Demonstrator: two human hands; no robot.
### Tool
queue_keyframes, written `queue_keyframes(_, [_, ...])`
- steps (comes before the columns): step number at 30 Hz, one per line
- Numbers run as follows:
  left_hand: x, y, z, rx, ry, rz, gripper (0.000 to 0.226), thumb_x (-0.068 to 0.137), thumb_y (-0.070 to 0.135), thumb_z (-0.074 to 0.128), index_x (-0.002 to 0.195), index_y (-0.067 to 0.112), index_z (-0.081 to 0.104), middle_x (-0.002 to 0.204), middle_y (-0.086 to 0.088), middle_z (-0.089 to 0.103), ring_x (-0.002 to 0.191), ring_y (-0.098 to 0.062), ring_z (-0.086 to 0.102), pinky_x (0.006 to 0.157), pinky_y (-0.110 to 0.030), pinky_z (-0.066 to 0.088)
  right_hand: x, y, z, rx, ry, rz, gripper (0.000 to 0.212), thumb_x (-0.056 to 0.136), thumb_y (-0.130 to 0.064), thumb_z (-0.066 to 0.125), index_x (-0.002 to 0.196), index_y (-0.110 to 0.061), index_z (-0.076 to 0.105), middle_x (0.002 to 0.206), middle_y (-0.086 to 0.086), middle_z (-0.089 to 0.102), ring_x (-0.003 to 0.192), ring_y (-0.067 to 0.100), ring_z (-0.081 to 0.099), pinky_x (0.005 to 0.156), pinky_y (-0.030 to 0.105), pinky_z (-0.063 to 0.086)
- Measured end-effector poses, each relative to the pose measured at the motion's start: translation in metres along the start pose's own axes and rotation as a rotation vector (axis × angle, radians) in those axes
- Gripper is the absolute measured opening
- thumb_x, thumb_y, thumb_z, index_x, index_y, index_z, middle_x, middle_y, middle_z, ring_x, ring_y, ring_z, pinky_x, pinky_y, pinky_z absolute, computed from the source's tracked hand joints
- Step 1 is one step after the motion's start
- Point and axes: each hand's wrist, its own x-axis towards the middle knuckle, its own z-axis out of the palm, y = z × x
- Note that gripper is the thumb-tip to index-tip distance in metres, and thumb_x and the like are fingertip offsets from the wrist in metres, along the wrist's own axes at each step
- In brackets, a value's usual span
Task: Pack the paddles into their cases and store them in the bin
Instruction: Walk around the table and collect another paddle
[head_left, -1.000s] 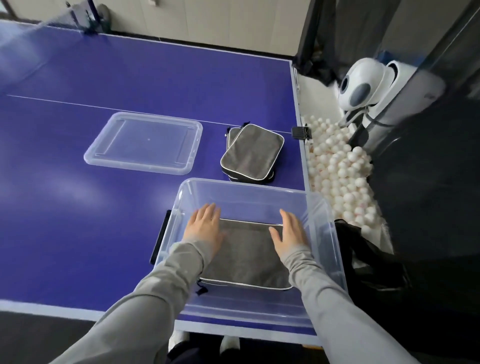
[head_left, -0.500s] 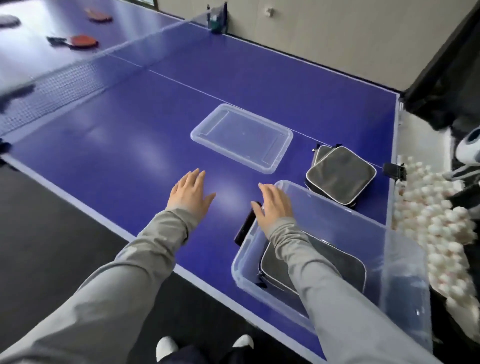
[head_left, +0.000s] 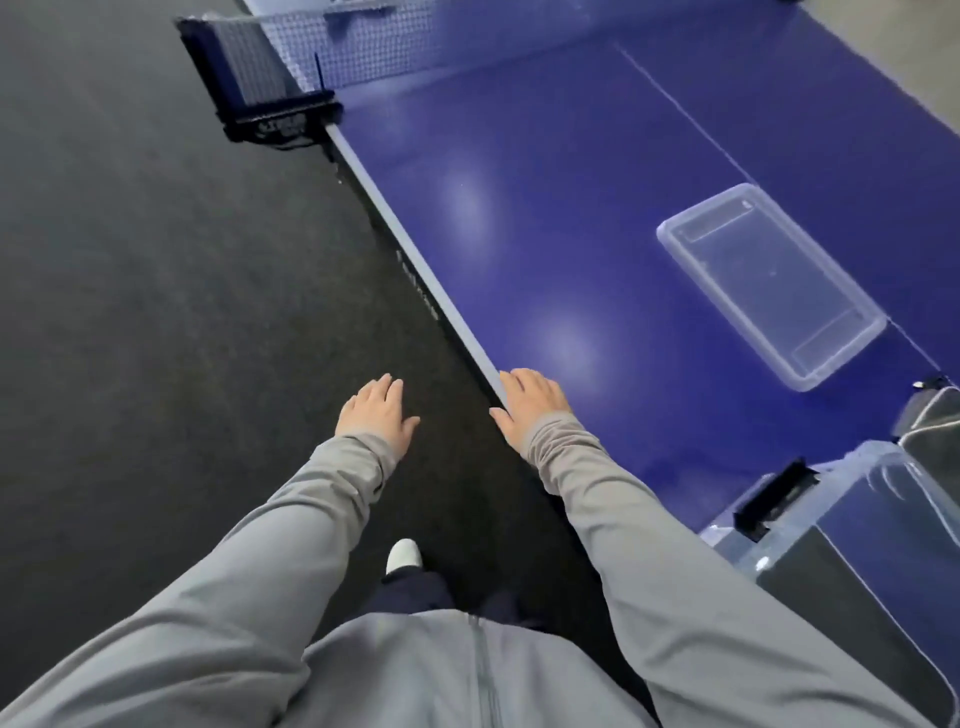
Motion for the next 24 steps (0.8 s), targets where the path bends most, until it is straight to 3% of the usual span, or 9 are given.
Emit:
queue_keyframes(8, [-0.012, -0.106, 0.019, -0.11, -0.073, -0.213, 0.064, 0.095, 0.041, 0.043, 0.147, 0.011, 0.02, 0.156, -0.006, 0.018, 0.144, -0.023, 0.016, 0.116, -0.038, 0.019, 0.047, -0.103, 0.03, -0.092, -0.237, -0.171, 0.054, 0.095, -0.035, 0.042, 0.142, -0.013, 0.026, 0.149, 0.006, 0.03, 0.14, 0.022, 0.023, 0.115, 0.037, 0.021])
queue_keyframes(20, [0.018, -0.2, -0.009, -0.212, -0.11, -0.438, 0.066, 0.096, 0.041, 0.041, 0.148, 0.009, 0.016, 0.156, -0.007, 0.017, 0.144, -0.023, 0.015, 0.117, -0.039, 0.019, 0.164, -0.206, 0.018, -0.185, -0.361, -0.377, 0.052, 0.094, -0.036, 0.043, 0.139, -0.015, 0.031, 0.144, 0.006, 0.036, 0.134, 0.025, 0.034, 0.108, 0.038, 0.03])
queue_keyframes(24, [0.049, -0.237, -0.038, -0.247, -0.125, -0.522, 0.065, 0.095, 0.041, 0.043, 0.147, 0.01, 0.019, 0.152, -0.007, 0.027, 0.14, -0.024, 0.025, 0.114, -0.038, 0.024, 0.221, -0.238, 0.005, -0.18, -0.391, -0.41, 0.052, 0.094, -0.037, 0.043, 0.14, -0.015, 0.031, 0.143, 0.007, 0.038, 0.132, 0.026, 0.036, 0.106, 0.039, 0.034])
